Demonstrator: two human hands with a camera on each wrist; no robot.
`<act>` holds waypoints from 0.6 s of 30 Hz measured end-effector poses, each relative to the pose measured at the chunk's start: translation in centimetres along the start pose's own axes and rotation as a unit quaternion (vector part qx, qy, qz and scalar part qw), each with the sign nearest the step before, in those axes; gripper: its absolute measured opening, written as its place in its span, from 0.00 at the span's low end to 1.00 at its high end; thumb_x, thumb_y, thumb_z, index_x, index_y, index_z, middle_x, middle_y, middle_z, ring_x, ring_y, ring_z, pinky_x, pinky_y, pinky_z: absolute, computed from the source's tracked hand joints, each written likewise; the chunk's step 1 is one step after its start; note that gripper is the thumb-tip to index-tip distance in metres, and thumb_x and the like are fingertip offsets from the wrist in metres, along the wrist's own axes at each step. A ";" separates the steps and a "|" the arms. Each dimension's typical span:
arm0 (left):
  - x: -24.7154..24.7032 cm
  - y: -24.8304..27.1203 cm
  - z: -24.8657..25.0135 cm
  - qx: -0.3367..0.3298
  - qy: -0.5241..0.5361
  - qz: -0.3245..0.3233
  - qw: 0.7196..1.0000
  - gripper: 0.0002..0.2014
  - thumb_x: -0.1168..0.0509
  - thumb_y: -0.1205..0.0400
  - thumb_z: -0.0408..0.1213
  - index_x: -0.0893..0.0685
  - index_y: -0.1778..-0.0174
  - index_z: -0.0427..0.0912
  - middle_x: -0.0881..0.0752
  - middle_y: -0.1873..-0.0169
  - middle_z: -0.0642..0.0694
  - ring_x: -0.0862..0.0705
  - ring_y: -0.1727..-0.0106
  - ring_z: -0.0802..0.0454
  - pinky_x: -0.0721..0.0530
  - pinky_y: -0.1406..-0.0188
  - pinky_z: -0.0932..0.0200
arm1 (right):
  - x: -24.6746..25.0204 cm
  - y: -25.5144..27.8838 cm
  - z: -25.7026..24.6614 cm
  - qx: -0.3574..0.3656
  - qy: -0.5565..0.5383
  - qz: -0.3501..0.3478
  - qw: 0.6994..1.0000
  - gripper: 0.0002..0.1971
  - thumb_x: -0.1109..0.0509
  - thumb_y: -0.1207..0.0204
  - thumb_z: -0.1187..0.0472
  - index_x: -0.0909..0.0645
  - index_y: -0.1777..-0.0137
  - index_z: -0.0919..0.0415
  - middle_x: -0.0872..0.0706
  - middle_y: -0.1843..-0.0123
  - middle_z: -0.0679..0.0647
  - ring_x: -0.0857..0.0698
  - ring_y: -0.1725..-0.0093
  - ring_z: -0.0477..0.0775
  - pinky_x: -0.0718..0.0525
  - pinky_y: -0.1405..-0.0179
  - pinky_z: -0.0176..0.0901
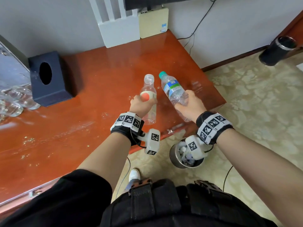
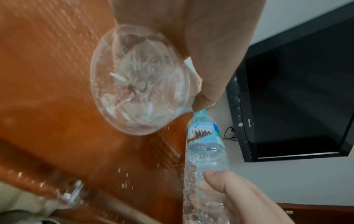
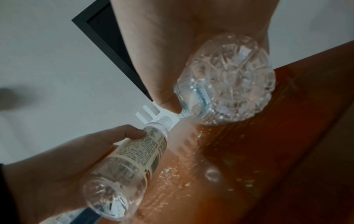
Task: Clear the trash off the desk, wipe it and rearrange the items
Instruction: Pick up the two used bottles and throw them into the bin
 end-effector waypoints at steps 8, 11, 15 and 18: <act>-12.5 4.1 1.4 -0.052 0.007 -0.025 0.998 0.35 0.26 0.32 0.53 0.27 0.34 0.38 0.25 0.40 0.42 0.19 0.42 0.44 0.17 0.41 0.43 | 6.6 3.6 11.3 -0.037 -0.002 0.043 0.998 0.25 0.29 0.30 0.54 0.30 0.33 0.50 0.20 0.49 0.47 0.20 0.52 0.53 0.26 0.55 0.41; -17.0 5.2 1.3 -0.081 -0.004 -0.062 0.995 0.39 0.28 0.40 0.58 0.25 0.36 0.41 0.23 0.43 0.43 0.18 0.45 0.44 0.15 0.44 0.42 | 8.0 5.0 15.4 -0.076 -0.035 0.072 0.994 0.26 0.29 0.28 0.54 0.30 0.30 0.49 0.22 0.51 0.46 0.21 0.51 0.53 0.28 0.54 0.40; -22.4 6.2 -0.5 -0.097 -0.057 -0.124 0.986 0.39 0.28 0.40 0.59 0.25 0.34 0.43 0.21 0.42 0.44 0.19 0.43 0.47 0.18 0.39 0.45 | 7.8 6.6 20.9 -0.131 -0.085 0.106 0.982 0.28 0.28 0.30 0.54 0.29 0.29 0.52 0.20 0.48 0.47 0.21 0.50 0.51 0.25 0.48 0.40; -25.4 6.4 -2.6 -0.098 -0.099 -0.155 0.978 0.41 0.30 0.44 0.62 0.24 0.36 0.45 0.19 0.43 0.45 0.18 0.44 0.47 0.18 0.40 0.44 | 6.4 7.6 24.5 -0.170 -0.122 0.098 0.973 0.29 0.28 0.35 0.52 0.27 0.33 0.52 0.16 0.50 0.46 0.15 0.49 0.52 0.17 0.43 0.50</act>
Point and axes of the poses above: each hand's wrist, its own y-axis away from the middle knuckle, its own x-axis out of the back of the hand, z = x × y, the point moved 3 cm from there along -y, towards the middle knuckle
